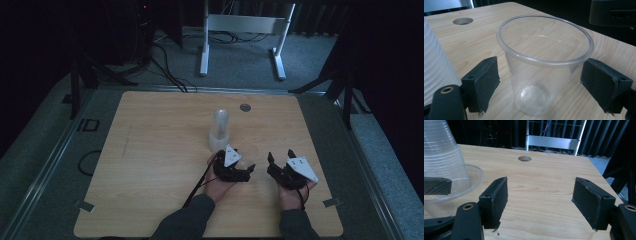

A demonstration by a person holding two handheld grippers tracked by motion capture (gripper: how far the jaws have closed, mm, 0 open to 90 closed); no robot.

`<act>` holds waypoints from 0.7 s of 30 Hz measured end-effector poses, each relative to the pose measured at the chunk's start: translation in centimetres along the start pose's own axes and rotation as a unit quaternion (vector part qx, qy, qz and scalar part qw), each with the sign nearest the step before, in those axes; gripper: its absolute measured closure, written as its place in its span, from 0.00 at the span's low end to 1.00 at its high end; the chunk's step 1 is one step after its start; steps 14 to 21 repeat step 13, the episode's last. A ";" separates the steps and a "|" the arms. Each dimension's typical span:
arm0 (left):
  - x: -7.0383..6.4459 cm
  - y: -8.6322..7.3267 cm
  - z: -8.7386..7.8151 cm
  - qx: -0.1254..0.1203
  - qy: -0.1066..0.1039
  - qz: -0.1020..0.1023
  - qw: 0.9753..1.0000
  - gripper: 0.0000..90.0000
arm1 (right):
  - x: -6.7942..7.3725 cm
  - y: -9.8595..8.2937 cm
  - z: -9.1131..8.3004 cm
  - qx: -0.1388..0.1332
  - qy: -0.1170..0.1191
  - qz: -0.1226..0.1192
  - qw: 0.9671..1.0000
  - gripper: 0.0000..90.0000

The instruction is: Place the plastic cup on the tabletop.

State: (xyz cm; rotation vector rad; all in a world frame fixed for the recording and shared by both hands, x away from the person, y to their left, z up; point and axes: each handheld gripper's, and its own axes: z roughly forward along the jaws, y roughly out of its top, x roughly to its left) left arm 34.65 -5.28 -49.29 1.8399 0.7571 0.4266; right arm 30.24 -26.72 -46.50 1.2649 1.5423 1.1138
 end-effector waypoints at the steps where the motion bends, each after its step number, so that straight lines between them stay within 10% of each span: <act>1: 0.0 0.0 0.0 0.000 0.000 0.001 1.000 0.17 | 0.0 0.0 0.0 0.000 0.000 0.000 1.000 0.31; 21: 0.3 -0.4 -0.9 -0.002 -0.001 -0.004 1.000 0.17 | -0.1 0.0 0.0 -0.001 -0.002 0.003 1.000 0.31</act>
